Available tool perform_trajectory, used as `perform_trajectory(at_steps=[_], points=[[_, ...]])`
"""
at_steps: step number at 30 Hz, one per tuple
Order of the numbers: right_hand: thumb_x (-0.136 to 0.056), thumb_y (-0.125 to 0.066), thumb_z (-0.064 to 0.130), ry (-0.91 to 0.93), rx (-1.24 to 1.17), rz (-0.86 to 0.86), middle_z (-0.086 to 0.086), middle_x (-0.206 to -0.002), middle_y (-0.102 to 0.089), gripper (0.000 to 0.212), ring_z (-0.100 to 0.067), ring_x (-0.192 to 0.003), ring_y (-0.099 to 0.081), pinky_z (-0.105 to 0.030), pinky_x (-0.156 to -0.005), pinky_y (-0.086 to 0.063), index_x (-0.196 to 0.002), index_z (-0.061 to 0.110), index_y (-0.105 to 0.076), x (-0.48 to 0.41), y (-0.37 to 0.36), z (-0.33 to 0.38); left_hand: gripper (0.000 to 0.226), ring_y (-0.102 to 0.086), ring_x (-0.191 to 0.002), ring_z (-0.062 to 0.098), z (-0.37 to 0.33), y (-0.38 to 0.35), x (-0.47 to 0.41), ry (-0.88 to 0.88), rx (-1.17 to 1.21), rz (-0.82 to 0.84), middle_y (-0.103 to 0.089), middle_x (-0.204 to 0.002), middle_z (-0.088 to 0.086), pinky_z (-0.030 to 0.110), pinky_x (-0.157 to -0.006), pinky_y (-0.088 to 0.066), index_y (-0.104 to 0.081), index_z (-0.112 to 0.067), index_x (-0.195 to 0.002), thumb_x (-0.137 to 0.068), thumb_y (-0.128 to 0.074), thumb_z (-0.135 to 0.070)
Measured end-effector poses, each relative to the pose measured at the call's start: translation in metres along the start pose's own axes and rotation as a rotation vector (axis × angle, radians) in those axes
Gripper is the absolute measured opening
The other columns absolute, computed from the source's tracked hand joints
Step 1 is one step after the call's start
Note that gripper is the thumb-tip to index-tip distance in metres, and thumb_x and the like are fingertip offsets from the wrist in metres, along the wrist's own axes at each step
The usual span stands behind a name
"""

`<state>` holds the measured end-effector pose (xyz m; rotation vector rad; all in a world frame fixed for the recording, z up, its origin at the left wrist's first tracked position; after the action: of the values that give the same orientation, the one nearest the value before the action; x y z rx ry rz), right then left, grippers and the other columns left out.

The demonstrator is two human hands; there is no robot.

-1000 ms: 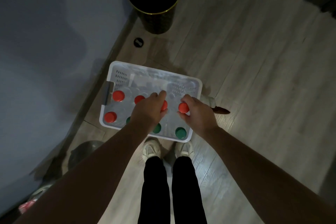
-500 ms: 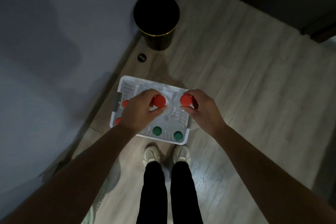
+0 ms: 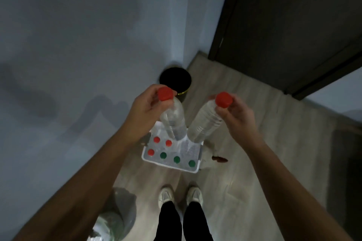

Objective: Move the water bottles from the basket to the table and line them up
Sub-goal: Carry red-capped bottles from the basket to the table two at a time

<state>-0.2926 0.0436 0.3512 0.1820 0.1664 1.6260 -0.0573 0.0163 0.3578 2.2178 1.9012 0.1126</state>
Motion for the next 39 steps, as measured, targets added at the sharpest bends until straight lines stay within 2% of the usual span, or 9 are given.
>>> perform_trajectory(at_steps=[5, 9, 12, 17, 21, 25, 28, 31, 39], points=[[-0.096, -0.046, 0.032, 0.081, -0.102, -0.17, -0.007, -0.101, -0.064, 0.028, -0.017, -0.088, -0.066, -0.026, -0.074, -0.055, -0.112, 0.01, -0.055, 0.011, -0.009, 0.065, 0.012, -0.065, -0.084, 0.011, -0.066, 0.016, 0.009, -0.069, 0.086, -0.101, -0.068, -0.089, -0.002, 0.021, -0.078, -0.048, -0.058, -0.015, -0.098, -0.098, -0.046, -0.019], [-0.099, -0.045, 0.027, 0.113, -0.195, -0.151, -0.008, -0.091, -0.064, 0.02, -0.018, -0.08, -0.065, -0.03, -0.073, -0.055, -0.096, 0.011, -0.057, 0.012, -0.014, 0.088, 0.023, -0.066, -0.072, 0.015, -0.09, 0.027, 0.024, -0.014, 0.183, -0.176, -0.066, -0.077, 0.001, 0.029, -0.073, -0.052, -0.057, -0.011, -0.09, -0.102, -0.04, -0.019], [-0.1, -0.042, 0.026, 0.116, -0.318, -0.007, -0.006, -0.087, -0.065, 0.027, -0.017, -0.076, -0.065, -0.029, -0.072, -0.052, -0.094, 0.006, -0.057, 0.006, -0.016, 0.093, 0.025, -0.065, -0.068, 0.031, -0.087, 0.037, 0.037, 0.105, 0.429, -0.176, -0.067, -0.075, 0.007, 0.046, -0.073, -0.049, -0.059, -0.012, -0.087, -0.096, -0.046, -0.031], [-0.1, -0.043, 0.034, -0.031, -0.38, 0.148, -0.014, -0.086, -0.063, 0.041, -0.022, -0.075, -0.066, -0.034, -0.07, -0.055, -0.101, -0.004, -0.058, -0.005, -0.025, 0.086, 0.032, -0.065, -0.061, 0.029, -0.083, 0.035, 0.065, 0.181, 0.631, -0.251, -0.065, -0.069, 0.009, 0.039, -0.069, -0.05, -0.056, -0.009, -0.087, -0.099, -0.039, -0.033], [-0.091, -0.051, 0.046, -0.105, -0.379, 0.301, -0.007, -0.086, -0.068, 0.034, -0.03, -0.086, -0.065, -0.051, -0.087, -0.05, -0.082, 0.018, -0.067, -0.003, -0.03, 0.075, 0.032, -0.064, -0.063, 0.029, -0.075, 0.027, 0.092, 0.19, 0.642, -0.354, -0.064, -0.072, 0.011, 0.038, -0.068, -0.051, -0.056, -0.007, -0.091, -0.092, -0.044, -0.037], [-0.098, -0.045, 0.031, -0.188, -0.505, 0.426, -0.009, -0.075, -0.063, 0.028, -0.025, -0.07, -0.063, -0.041, -0.07, -0.053, -0.085, 0.009, -0.057, 0.001, -0.035, 0.075, 0.032, -0.064, -0.062, 0.025, -0.07, 0.013, 0.118, 0.206, 0.786, -0.371, -0.063, -0.071, 0.008, 0.034, -0.065, -0.052, -0.055, -0.01, -0.089, -0.096, -0.039, -0.036], [-0.088, -0.054, 0.031, -0.311, -0.543, 0.49, -0.01, -0.067, -0.06, 0.023, -0.027, -0.061, -0.061, -0.038, -0.061, -0.05, -0.082, 0.009, -0.056, 0.003, -0.046, 0.064, 0.031, -0.062, -0.061, 0.024, -0.066, 0.001, 0.142, 0.225, 0.894, -0.398, -0.061, -0.07, 0.007, 0.03, -0.06, -0.052, -0.053, -0.01, -0.087, -0.093, -0.038, -0.037], [-0.088, -0.055, 0.031, -0.443, -0.588, 0.568, -0.009, -0.064, -0.059, 0.022, -0.026, -0.059, -0.062, -0.035, -0.058, -0.051, -0.082, 0.01, -0.057, 0.011, -0.058, 0.049, 0.031, -0.061, -0.062, 0.026, -0.056, -0.007, 0.164, 0.282, 0.831, -0.494, -0.061, -0.071, 0.008, 0.031, -0.061, -0.052, -0.054, -0.01, -0.088, -0.09, -0.042, -0.039], [-0.09, -0.049, 0.023, -0.456, -0.533, 0.843, -0.014, -0.061, -0.051, 0.027, -0.025, -0.056, -0.053, -0.033, -0.058, -0.05, -0.067, 0.012, -0.058, 0.049, -0.104, 0.059, 0.052, -0.062, -0.063, 0.028, -0.051, -0.002, 0.239, 0.237, 0.805, -0.601, -0.064, -0.075, 0.01, 0.036, -0.062, -0.054, -0.063, -0.013, -0.087, -0.061, -0.08, -0.055]])
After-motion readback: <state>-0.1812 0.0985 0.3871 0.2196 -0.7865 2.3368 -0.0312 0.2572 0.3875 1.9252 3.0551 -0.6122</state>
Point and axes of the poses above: each hand's wrist, its own x-axis away from the middle knuckle, its own y-axis out of the back of the hand, z = x × y, the point moved 3 cm from there along -x, towards the middle knuckle
